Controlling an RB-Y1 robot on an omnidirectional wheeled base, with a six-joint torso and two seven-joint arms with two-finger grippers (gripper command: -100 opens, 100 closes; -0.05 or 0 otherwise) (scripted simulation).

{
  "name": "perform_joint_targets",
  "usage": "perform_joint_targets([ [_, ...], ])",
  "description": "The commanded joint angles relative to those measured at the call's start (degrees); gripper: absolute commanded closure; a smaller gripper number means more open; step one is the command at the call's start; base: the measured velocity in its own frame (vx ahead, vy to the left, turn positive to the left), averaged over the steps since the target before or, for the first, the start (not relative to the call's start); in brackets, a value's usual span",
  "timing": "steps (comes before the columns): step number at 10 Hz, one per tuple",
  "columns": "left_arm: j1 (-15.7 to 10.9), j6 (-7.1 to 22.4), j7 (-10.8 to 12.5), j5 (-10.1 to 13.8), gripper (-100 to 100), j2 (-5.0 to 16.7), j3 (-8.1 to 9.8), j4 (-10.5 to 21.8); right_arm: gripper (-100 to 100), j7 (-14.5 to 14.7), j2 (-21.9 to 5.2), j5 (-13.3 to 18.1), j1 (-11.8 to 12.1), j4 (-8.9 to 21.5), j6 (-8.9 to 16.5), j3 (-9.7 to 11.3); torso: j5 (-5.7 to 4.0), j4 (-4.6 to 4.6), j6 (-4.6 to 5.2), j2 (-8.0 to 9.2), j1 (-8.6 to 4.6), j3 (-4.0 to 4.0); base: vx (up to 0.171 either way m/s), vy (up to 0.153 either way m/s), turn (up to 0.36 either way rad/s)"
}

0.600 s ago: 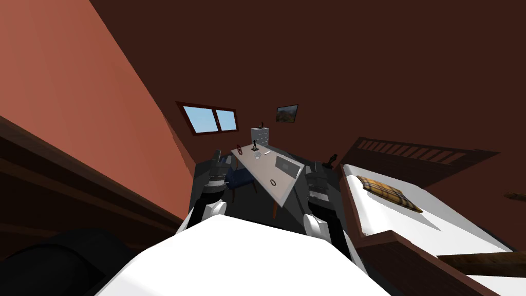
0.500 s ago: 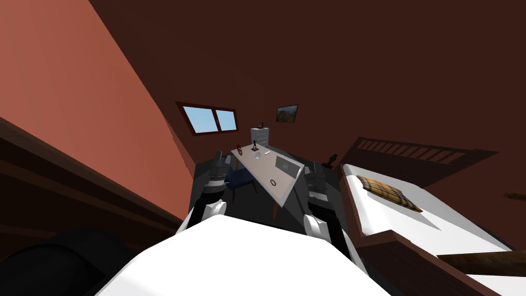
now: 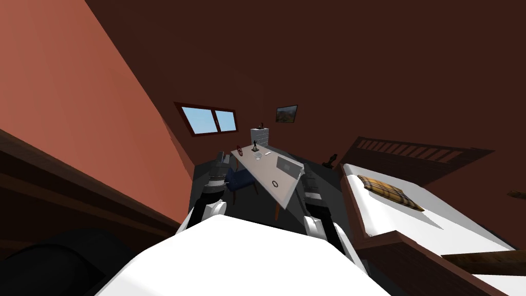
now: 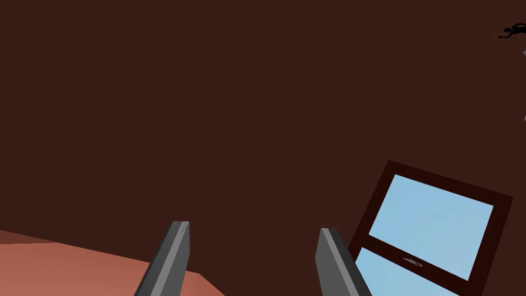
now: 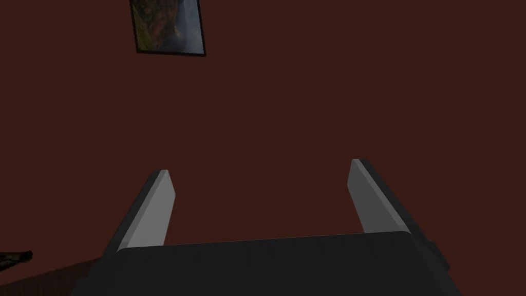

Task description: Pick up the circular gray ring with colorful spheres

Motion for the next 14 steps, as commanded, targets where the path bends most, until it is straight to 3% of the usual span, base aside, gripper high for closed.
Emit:
perform_joint_targets([
  [1,0.0,0.0,0.0,0.0,0,0.0,0.00,0.0,-100,1.5,-1.1,2.8,-0.4,1.8,1.5,0.6,0.00,0.00,0.00,0.00,0.00,0.00,0.032,0.092,-0.030],
  [4,0.0,0.0,0.0,0.0,0,0.0,0.00,0.0,-100,4.3,-2.8,8.4,-2.0,7.3,4.0,1.5,0.02,0.00,0.00,-0.02,0.10,-0.01,0.041,0.101,-0.035],
  [7,0.0,0.0,0.0,0.0,0,0.0,0.00,0.0,-100,5.4,-3.2,10.9,-2.6,9.3,5.0,1.9,-0.01,0.01,0.01,0.07,-0.04,0.04,0.022,0.066,-0.015],
  [11,0.0,0.0,0.0,0.0,0,0.0,0.00,0.0,-100,8.7,-4.2,17.6,-4.8,16.0,8.3,2.8,0.01,0.00,0.00,0.02,-0.01,0.01,0.033,0.073,-0.019],
  [14,0.0,0.0,0.0,0.0,0,0.0,0.00,0.0,-100,9.8,-4.5,20.8,-5.6,18.5,9.5,3.1,-0.01,0.01,0.00,0.01,-0.10,0.01,0.032,0.052,-0.011],
])
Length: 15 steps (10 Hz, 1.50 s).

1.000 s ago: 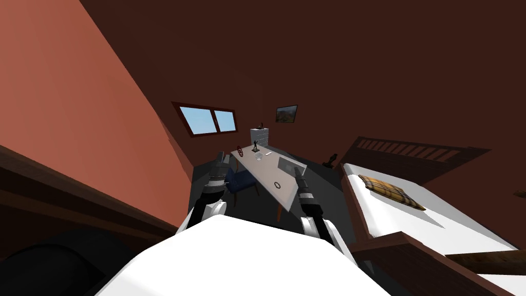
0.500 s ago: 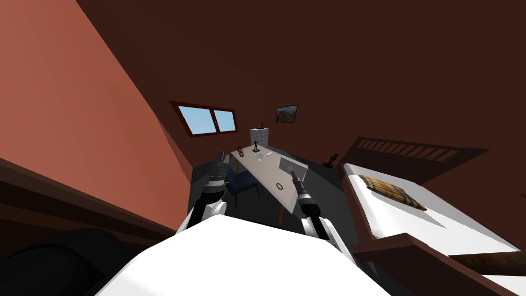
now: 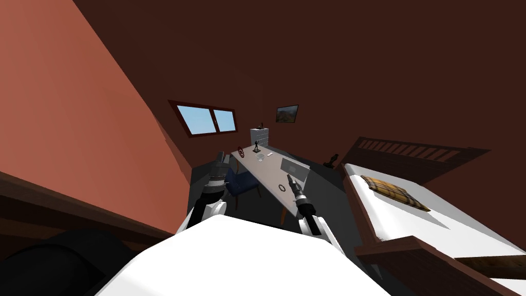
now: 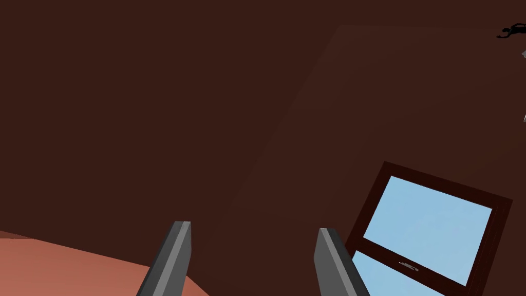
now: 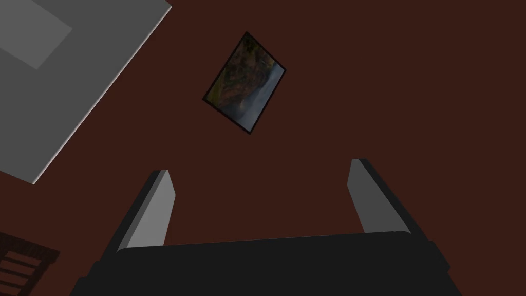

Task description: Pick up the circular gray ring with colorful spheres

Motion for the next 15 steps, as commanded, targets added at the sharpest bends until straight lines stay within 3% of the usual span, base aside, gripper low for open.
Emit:
perform_joint_targets([
  [1,0.0,0.0,0.0,0.0,0,0.0,0.00,0.0,-100,1.4,-0.2,2.9,-0.7,2.9,1.3,0.4,0.00,0.00,0.00,0.00,0.00,0.00,0.031,0.063,-0.012],
  [2,0.0,0.0,0.0,0.0,0,0.0,0.00,0.0,-100,2.5,-0.5,4.5,-1.6,5.2,2.7,0.7,0.00,0.00,0.00,0.00,0.05,0.00,0.042,0.103,-0.021],
  [3,0.0,0.0,0.0,0.0,0,0.0,0.00,0.0,-100,2.5,-0.5,5.9,-1.6,5.5,2.7,0.7,0.03,0.00,-0.01,-0.03,0.18,-0.02,0.031,0.079,-0.010],
  [6,0.0,0.0,0.0,0.0,0,0.0,0.00,0.0,-100,4.8,-0.9,10.8,-3.5,10.0,5.5,1.2,0.01,0.00,0.00,0.00,0.01,0.00,0.036,0.057,-0.005],
  [8,0.0,0.0,0.0,0.0,0,0.0,0.00,0.0,-100,4.8,-0.9,11.3,-3.5,10.7,5.5,1.2,0.00,0.00,0.00,0.01,-0.03,0.01,0.019,0.027,-0.004],
  [9,0.0,0.0,0.0,0.0,0,0.0,0.00,0.0,-100,5.9,-1.1,14.0,-4.5,12.9,7.0,1.5,-0.02,0.02,0.00,0.07,-0.12,0.04,0.020,0.030,0.000],
  [10,0.0,0.0,0.0,0.0,0,0.0,0.00,0.0,-100,5.9,-1.1,14.1,-4.5,13.4,7.0,1.5,-0.02,0.02,0.00,0.05,-0.09,0.03,0.027,0.041,-0.004],
  [12,0.0,0.0,0.0,0.0,0,0.0,0.00,0.0,-100,8.1,-1.4,18.2,-6.5,17.6,10.1,1.9,0.01,0.00,0.00,0.00,0.04,0.00,0.043,0.073,-0.002],
  [15,0.0,0.0,0.0,0.0,0,0.0,0.00,0.0,-100,9.1,-1.6,22.4,-7.5,21.6,11.6,2.1,0.01,0.00,0.00,-0.02,0.02,-0.01,0.034,0.051,0.002],
])
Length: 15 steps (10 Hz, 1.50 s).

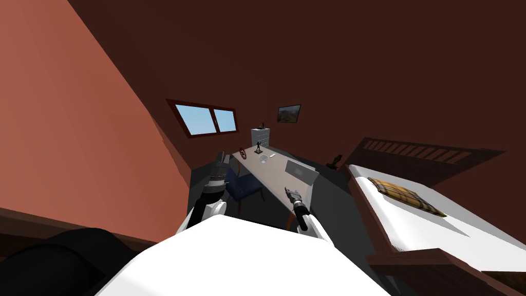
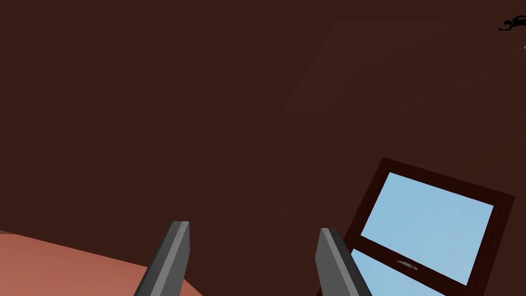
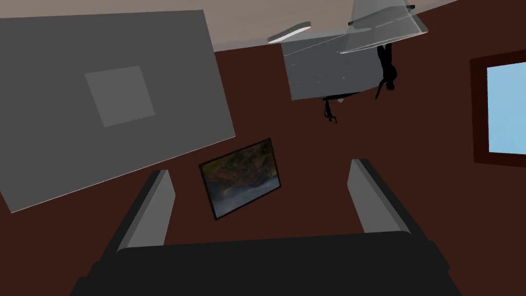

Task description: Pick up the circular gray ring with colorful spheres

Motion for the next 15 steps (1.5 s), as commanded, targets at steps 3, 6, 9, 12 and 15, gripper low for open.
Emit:
perform_joint_targets([
  [3,0.0,0.0,0.0,0.0,0,0.0,0.00,0.0,-100,2.3,0.1,5.9,-2.4,6.6,3.0,0.0,-0.01,0.00,0.00,0.01,-0.02,0.00,0.030,0.038,0.006],
  [6,0.0,0.0,0.0,0.0,0,0.0,0.00,0.0,-100,4.1,-0.2,10.8,-4.4,11.5,6.2,0.3,0.00,-0.01,0.00,-0.05,0.01,-0.03,0.042,0.045,0.009],
  [9,0.0,0.0,0.0,0.0,0,0.0,0.00,0.0,-100,4.9,-0.3,13.9,-5.4,14.4,7.7,0.4,-0.01,0.01,0.00,0.01,-0.04,0.01,0.027,0.030,0.010],
  [12,0.0,0.0,0.0,0.0,0,0.0,0.00,0.0,-100,6.5,-0.6,18.5,-7.3,19.2,10.6,0.6,-0.01,0.01,0.00,0.02,-0.07,0.01,0.028,0.025,0.013],
  [15,0.0,0.0,0.0,0.0,0,0.0,0.00,0.0,-100,7.8,-0.8,22.6,-9.1,23.5,13.3,0.8,0.00,0.00,0.00,-0.04,-0.02,-0.02,0.040,0.032,0.021],
])
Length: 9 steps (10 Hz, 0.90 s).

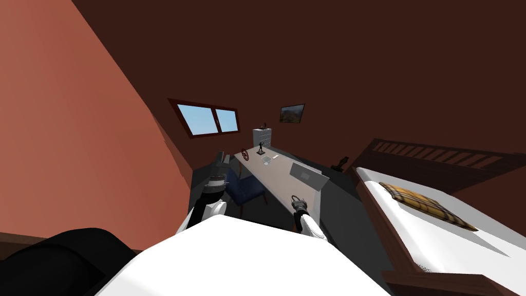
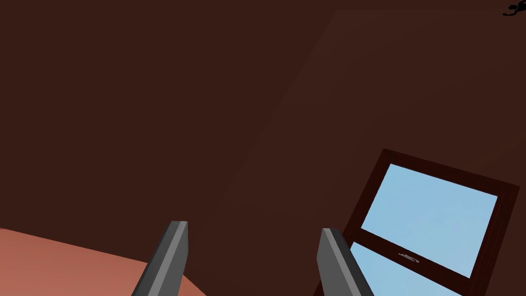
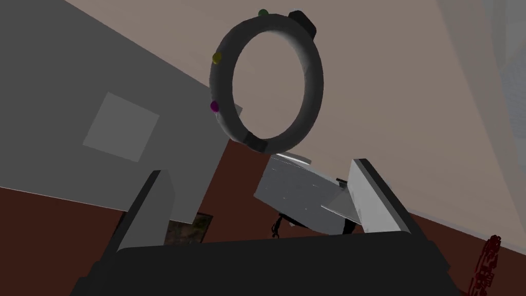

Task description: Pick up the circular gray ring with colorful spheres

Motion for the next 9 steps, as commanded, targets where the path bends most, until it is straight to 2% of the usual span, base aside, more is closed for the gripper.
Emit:
perform_joint_targets([
  [1,0.0,0.0,0.0,0.0,0,0.0,0.00,0.0,-100,0.1,0.2,2.9,-0.9,2.8,1.3,-0.2,0.00,0.00,0.00,0.00,0.00,0.00,0.037,0.016,0.014],
  [2,0.0,0.0,0.0,0.0,0,0.0,0.00,0.0,-100,0.1,0.2,3.3,-0.9,2.8,1.3,-0.2,-0.01,0.00,0.00,0.00,-0.03,0.00,0.027,0.010,0.010],
  [3,0.0,0.0,0.0,0.0,0,0.0,0.00,0.0,-100,0.6,0.1,4.8,-1.6,4.7,2.5,-0.2,-0.01,0.01,0.00,0.04,-0.06,0.02,0.023,0.010,0.016],
  [4,0.0,0.0,0.0,0.0,0,0.0,0.00,0.0,-100,0.6,0.1,5.0,-1.6,4.7,2.5,-0.2,-0.01,0.01,0.00,0.05,-0.06,0.03,0.018,0.009,0.009],
  [9,0.0,0.0,0.0,0.0,0,0.0,0.00,0.0,-100,2.3,0.0,11.0,-4.3,11.2,6.7,-0.1,-0.01,0.01,0.00,0.04,-0.06,0.02,0.028,0.013,0.021],
])
